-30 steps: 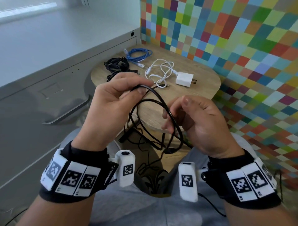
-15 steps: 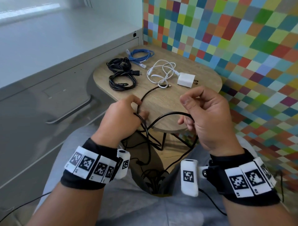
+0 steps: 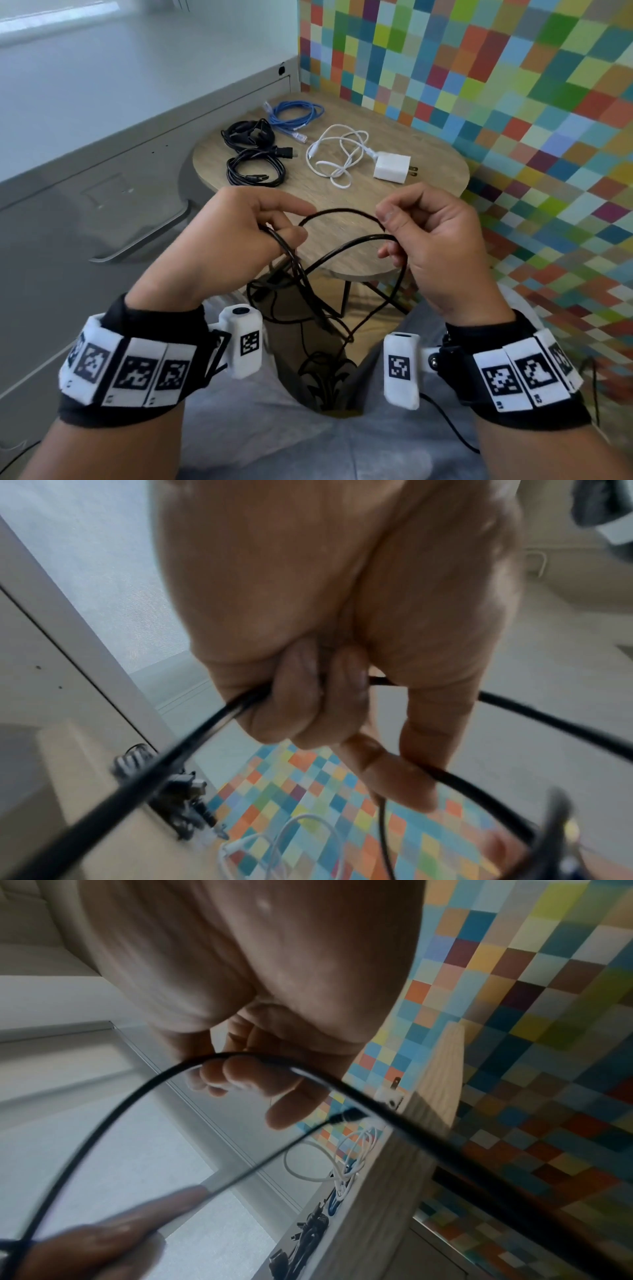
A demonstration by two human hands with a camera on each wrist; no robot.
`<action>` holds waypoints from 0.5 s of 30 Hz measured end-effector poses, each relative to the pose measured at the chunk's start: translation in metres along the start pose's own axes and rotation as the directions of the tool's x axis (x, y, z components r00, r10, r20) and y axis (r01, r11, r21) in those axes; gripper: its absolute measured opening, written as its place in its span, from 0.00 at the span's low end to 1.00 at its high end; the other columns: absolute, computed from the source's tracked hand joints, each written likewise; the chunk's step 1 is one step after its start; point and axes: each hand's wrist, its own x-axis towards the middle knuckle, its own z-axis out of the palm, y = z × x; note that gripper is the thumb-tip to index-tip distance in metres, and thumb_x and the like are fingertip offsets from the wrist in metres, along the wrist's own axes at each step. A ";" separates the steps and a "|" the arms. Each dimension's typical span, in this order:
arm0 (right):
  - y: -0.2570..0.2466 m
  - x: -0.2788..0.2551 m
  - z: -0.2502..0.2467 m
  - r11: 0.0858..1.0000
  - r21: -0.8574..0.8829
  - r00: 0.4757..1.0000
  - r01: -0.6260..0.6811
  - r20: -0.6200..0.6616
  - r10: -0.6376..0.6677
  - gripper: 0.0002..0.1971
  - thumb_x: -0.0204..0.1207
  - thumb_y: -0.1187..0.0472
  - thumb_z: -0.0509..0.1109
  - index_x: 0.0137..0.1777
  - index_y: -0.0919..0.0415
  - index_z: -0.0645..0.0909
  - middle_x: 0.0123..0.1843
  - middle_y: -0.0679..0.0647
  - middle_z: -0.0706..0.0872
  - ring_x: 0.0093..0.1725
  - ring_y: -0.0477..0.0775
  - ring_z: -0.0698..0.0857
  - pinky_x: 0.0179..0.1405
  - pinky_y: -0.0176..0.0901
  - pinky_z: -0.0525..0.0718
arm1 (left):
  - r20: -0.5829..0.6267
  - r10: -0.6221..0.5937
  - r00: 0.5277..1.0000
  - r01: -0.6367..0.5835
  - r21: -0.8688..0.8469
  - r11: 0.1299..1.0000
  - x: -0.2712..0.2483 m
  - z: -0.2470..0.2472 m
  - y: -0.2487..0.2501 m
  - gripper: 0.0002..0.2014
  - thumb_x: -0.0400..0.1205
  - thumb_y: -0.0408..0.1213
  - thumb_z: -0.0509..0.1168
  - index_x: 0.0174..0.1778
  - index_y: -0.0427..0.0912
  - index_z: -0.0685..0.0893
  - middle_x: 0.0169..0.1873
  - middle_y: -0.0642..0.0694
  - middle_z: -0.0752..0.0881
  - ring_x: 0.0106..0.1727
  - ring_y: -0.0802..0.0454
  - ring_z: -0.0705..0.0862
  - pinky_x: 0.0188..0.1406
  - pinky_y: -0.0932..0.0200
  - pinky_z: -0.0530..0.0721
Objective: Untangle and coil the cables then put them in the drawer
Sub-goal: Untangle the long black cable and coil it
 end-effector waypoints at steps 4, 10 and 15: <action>0.001 -0.001 0.001 0.998 -0.058 0.998 0.000 0.060 0.004 0.05 0.84 0.62 0.75 0.53 0.51 0.90 0.41 0.54 0.83 0.24 0.49 0.77 0.28 0.48 0.85 | 0.110 0.094 0.989 -0.087 -0.069 0.994 -0.008 -0.007 0.005 0.12 0.82 0.34 0.74 0.55 0.58 0.92 0.33 0.48 0.92 0.34 0.59 0.87 0.43 0.64 0.84; 0.000 -0.001 -0.001 0.991 -0.129 0.995 0.043 0.094 -0.031 0.25 0.87 0.51 0.70 0.31 0.67 0.84 0.28 0.56 0.79 0.28 0.54 0.77 0.34 0.51 0.77 | -0.073 0.194 0.978 -0.204 -0.173 0.964 -0.004 -0.005 0.002 0.05 0.85 0.34 0.72 0.50 0.46 0.93 0.27 0.63 0.85 0.28 0.68 0.80 0.34 0.75 0.74; 0.002 -0.001 -0.006 0.994 -0.107 0.998 0.034 0.060 -0.028 0.29 0.85 0.55 0.73 0.24 0.70 0.73 0.22 0.65 0.75 0.25 0.70 0.75 0.32 0.65 0.82 | -0.303 0.083 0.949 -0.252 -0.575 0.779 -0.003 -0.018 0.000 0.10 0.85 0.40 0.67 0.41 0.43 0.91 0.28 0.46 0.71 0.25 0.53 0.59 0.20 0.59 0.56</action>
